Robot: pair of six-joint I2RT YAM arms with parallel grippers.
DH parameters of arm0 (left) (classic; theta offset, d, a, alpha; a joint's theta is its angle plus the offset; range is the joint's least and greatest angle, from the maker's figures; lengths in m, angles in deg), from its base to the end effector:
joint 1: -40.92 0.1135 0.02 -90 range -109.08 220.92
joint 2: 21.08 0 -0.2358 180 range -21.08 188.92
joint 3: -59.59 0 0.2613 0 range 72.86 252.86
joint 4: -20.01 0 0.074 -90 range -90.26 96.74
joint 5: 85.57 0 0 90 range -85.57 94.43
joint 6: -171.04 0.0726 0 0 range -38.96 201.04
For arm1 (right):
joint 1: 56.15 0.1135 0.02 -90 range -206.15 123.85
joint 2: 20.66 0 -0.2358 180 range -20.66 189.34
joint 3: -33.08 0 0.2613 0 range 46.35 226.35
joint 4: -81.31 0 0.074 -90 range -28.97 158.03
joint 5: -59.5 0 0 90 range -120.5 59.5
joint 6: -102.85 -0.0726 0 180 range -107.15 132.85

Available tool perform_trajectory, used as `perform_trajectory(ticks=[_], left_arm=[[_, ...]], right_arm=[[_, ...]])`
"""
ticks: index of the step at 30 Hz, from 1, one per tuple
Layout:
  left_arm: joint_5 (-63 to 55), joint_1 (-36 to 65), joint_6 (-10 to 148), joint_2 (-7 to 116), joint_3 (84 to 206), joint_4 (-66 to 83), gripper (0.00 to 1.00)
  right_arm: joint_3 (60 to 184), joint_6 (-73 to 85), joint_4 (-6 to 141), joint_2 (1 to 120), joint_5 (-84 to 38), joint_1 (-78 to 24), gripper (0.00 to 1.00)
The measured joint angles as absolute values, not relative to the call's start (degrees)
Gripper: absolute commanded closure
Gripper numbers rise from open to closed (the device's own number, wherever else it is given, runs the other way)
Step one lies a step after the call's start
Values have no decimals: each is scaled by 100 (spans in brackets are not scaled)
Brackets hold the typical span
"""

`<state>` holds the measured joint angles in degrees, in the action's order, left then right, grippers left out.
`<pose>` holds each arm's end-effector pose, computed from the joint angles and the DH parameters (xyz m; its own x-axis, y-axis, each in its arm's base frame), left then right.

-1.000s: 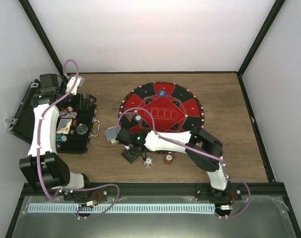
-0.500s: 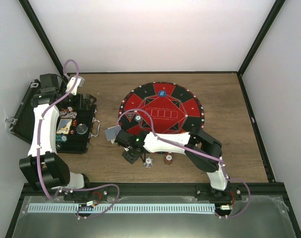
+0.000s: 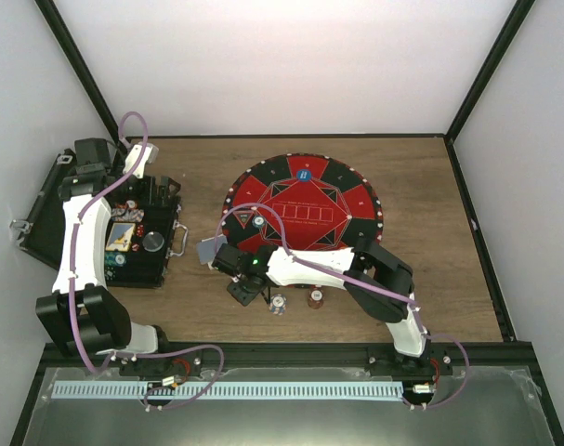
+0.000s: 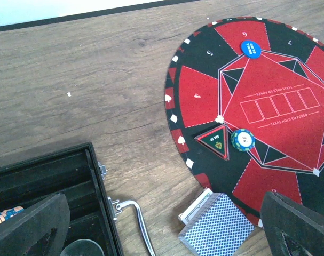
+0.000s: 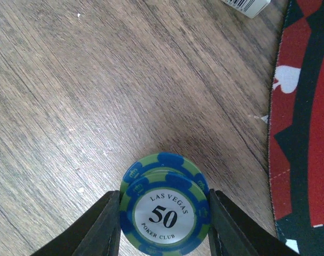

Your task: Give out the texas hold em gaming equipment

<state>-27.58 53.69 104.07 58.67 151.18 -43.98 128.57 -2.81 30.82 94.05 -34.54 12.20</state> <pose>0.3176 0.0325 0.2921 -0.6579 0.1910 -0.7284 0.4207 0.8955 -0.1451 0.1583 0.3848 0.1044 -0.5810 -0.7340 -0.3517 -0.7906 0.6115 0.0300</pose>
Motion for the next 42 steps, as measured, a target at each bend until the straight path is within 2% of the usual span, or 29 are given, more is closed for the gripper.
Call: perform_trajectory(ticks=[2,5,6,8,11,27,31,33,37,42], left_arm=[[-2753,5369,10409,5867,15118,-4398,0],[-2745,5369,10409,5867,15118,-4398,0],[-2736,5369,10409,5867,15118,-4400,0],[-2734,5369,10409,5867,15118,-4398,0],[-2734,5369,10409,5862,15118,-4400,0],[-2727,5369,10429,5845,15118,-4402,0],[-2727,5369,10429,5845,15118,-4402,0],[-2729,5369,10429,5845,15118,-4400,0],[-2721,5369,10429,5845,15118,-4400,0],[-2712,5369,10429,5845,15118,-4402,0]], right_arm=[[12876,-281,3074,9410,-3478,1222,86],[12905,-286,3052,9410,-3528,1222,86],[12909,-286,3050,9410,-3537,1222,82],[12909,-286,3036,9410,-3550,1222,62],[12909,-286,3010,9410,-3545,1222,53],[12911,-288,3056,9451,-3543,1222,53],[12914,-290,3102,9458,-3535,1222,59],[12914,-303,3122,9458,-3521,1222,59],[12914,-312,3130,9466,-3508,1222,48],[12914,-312,3152,9480,-3500,1222,47]])
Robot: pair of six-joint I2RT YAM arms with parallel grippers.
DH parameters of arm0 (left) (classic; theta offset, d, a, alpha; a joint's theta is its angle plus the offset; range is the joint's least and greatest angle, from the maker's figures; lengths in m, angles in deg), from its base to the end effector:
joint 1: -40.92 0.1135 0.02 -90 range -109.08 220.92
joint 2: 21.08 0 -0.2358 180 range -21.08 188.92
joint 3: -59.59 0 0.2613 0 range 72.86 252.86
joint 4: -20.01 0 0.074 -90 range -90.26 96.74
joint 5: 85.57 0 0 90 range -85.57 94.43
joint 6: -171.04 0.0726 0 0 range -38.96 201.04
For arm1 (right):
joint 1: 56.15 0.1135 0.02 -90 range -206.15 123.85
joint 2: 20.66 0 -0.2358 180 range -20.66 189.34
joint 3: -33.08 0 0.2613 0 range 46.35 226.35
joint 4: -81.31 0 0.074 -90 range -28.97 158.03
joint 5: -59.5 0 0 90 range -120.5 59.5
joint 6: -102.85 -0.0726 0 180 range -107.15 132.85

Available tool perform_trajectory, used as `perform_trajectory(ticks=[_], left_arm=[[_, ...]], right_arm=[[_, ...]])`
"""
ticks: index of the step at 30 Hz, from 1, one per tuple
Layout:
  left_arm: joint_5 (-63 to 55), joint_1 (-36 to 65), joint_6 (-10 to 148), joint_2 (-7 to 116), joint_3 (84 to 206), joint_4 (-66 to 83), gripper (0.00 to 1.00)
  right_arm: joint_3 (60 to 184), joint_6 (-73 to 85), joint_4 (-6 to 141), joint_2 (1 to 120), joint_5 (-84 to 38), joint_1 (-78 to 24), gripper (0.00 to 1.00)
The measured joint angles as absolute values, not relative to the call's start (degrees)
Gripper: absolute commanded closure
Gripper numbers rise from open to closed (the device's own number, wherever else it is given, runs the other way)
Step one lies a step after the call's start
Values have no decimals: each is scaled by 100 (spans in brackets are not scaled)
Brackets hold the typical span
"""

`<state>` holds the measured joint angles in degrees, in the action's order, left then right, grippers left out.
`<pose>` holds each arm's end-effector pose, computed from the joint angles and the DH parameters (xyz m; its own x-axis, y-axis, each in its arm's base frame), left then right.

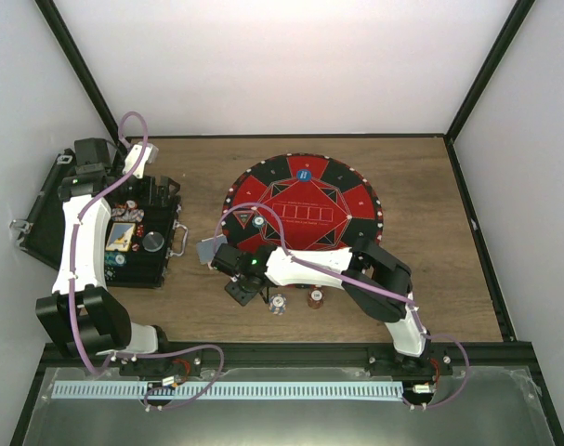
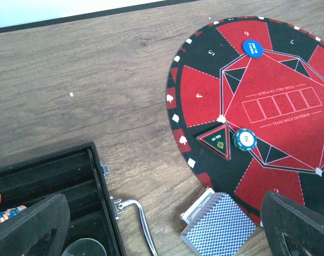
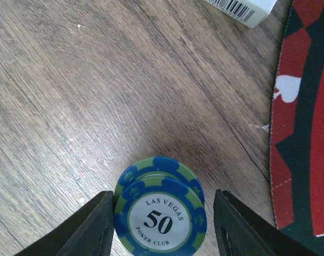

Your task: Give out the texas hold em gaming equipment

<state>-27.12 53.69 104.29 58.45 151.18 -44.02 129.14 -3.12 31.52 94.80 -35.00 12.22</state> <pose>0.3170 0.0329 0.2929 -0.6561 0.1962 -0.7287 0.4190 0.8978 -0.1355 0.1601 0.3882 0.1028 -0.5834 -0.7272 -0.3617 -0.7863 0.6173 0.0272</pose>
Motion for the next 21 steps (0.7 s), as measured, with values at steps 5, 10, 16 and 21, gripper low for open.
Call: perform_trajectory(ticks=[5,10,16,21], left_arm=[[-2712,5369,10429,5845,15118,-4400,0],[-2710,5369,10429,5845,15121,-4402,0],[-2710,5369,10429,5845,15121,-4400,0],[-2710,5369,10429,5845,15121,-4400,0]], right_arm=[[12914,-310,3154,9480,-3500,1222,50],[12914,-316,3157,9482,-3502,1225,47],[12914,-312,3163,9484,-3500,1225,54],[12914,-323,3211,9484,-3504,1229,67]])
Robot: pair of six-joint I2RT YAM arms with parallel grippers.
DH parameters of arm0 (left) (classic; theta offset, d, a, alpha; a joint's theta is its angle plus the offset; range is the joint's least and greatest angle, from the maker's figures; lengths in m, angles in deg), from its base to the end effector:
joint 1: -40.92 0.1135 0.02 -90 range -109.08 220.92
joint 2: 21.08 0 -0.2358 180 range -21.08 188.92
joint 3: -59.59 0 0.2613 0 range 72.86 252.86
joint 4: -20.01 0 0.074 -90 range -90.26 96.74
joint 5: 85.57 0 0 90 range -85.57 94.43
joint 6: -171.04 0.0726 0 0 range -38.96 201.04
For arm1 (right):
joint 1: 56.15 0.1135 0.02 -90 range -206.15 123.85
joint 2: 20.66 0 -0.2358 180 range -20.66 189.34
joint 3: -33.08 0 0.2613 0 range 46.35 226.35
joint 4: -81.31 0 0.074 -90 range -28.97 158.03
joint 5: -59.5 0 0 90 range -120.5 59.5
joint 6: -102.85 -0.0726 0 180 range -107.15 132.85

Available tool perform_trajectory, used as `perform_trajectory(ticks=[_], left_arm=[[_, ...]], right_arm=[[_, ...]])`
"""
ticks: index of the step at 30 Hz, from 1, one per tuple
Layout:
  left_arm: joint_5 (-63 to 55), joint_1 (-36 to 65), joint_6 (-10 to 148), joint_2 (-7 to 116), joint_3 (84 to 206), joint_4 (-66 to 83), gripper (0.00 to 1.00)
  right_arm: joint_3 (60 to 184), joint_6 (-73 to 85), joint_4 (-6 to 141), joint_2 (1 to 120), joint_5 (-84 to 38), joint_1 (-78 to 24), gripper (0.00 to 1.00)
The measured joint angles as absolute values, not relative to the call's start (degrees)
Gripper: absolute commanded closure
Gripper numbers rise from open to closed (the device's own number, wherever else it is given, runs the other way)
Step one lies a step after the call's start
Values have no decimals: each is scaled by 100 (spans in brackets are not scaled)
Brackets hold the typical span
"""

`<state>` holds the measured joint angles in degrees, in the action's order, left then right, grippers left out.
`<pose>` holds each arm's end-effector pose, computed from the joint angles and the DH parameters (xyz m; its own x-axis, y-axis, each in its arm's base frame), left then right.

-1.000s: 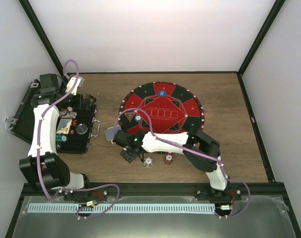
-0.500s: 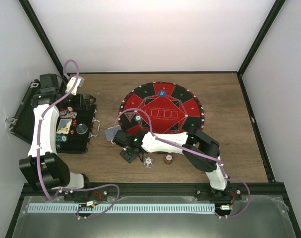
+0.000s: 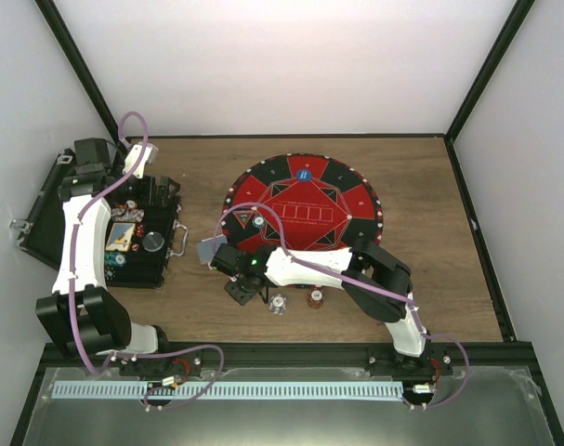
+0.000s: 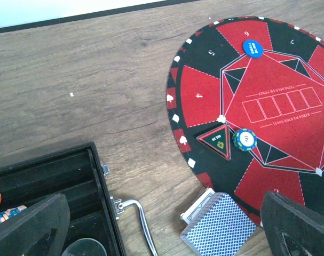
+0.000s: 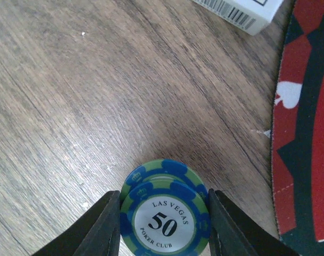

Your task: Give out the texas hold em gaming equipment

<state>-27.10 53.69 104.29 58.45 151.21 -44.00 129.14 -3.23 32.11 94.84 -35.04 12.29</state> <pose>0.3170 0.0329 0.2931 -0.6555 0.1964 -0.7292 0.4189 0.8980 -0.1347 0.1601 0.3896 0.1030 -0.5827 -0.7234 -0.3704 -0.7859 0.6177 0.0300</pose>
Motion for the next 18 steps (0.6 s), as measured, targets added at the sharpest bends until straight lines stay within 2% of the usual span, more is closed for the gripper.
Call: perform_trajectory(ticks=[8,13,18], left_arm=[[-2708,5369,10429,5845,15121,-4400,0],[-2708,5376,10429,5845,15121,-4400,0],[-2694,5385,10429,5845,15121,-4400,0]], right_arm=[[12914,-332,3233,9484,-3508,1227,84],[12914,-332,3231,9477,-3508,1187,90],[12914,-332,3126,9370,-3502,1083,92]])
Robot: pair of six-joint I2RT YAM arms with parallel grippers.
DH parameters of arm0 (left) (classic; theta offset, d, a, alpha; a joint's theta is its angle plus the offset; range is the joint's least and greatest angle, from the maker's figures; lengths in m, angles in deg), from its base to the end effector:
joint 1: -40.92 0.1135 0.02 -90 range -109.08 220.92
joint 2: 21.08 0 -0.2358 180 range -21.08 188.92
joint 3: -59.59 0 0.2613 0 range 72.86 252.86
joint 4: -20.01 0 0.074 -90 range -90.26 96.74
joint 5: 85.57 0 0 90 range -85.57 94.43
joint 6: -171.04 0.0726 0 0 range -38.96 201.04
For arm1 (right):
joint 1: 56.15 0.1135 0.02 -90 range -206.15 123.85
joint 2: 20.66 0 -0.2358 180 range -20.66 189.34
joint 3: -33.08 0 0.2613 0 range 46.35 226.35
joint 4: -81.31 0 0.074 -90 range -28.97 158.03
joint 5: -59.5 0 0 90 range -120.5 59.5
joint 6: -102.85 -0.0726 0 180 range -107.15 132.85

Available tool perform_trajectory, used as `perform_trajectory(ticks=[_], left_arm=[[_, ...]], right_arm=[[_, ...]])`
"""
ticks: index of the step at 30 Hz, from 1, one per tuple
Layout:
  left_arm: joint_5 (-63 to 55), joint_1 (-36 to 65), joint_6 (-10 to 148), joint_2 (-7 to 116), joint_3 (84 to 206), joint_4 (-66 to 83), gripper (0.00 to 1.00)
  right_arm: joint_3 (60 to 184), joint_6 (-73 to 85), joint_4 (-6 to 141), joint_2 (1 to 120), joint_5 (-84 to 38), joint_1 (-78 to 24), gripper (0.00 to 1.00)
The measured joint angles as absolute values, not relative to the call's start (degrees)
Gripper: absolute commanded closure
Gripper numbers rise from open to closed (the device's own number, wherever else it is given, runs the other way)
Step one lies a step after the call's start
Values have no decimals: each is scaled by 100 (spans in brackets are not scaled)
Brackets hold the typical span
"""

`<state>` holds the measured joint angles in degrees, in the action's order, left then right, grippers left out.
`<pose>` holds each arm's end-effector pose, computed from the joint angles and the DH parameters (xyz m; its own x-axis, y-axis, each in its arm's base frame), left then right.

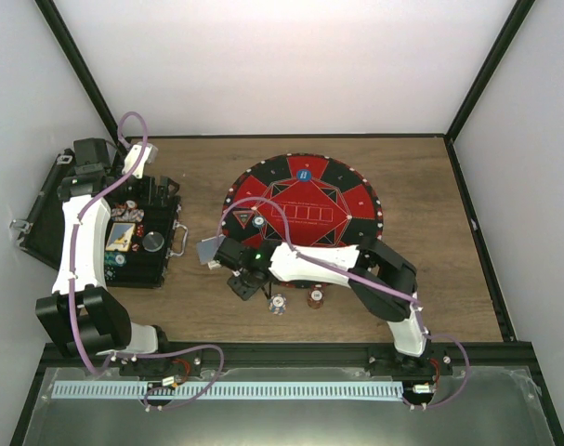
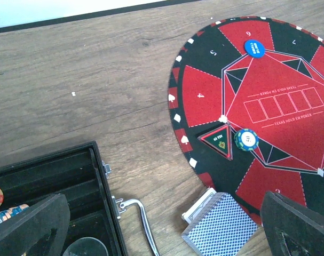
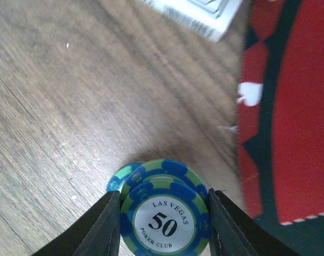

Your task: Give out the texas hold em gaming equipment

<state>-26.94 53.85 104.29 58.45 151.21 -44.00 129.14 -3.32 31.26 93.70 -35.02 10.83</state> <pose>0.3170 0.0340 0.2931 -0.6568 0.1950 -0.7284 0.4148 0.9001 -0.1330 0.1693 0.3837 0.1102 -0.6014 -0.7056 -0.3747 -0.7691 0.6383 0.0324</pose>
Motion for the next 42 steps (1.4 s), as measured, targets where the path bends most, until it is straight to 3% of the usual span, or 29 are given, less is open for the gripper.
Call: perform_trajectory(ticks=[9,16,24,33,35,36,39,42], left_arm=[[-2692,5402,10426,5843,15151,-4400,0],[-2716,5409,10426,5845,15158,-4398,0],[-2823,5417,10433,5950,15239,-4394,0],[-2952,5422,10520,6098,15245,-4389,0],[-2976,5424,10531,6124,15245,-4383,0],[-2990,5424,10534,6129,15245,-4374,0],[-3038,5424,10536,6138,15245,-4346,0],[-3055,5424,10538,6138,15245,-4343,0]], right_arm=[[13167,-209,2940,8651,-3508,232,92],[13405,165,2925,8618,-3663,-1177,93],[15008,492,3010,9949,-3854,-2775,94],[16251,506,3032,11562,-3740,-3440,93],[16332,506,2984,11750,-3672,-3442,86],[16350,508,2969,11818,-3648,-3433,72],[16371,506,2929,11901,-3644,-3431,47],[16424,484,2886,11901,-3642,-3424,36]])
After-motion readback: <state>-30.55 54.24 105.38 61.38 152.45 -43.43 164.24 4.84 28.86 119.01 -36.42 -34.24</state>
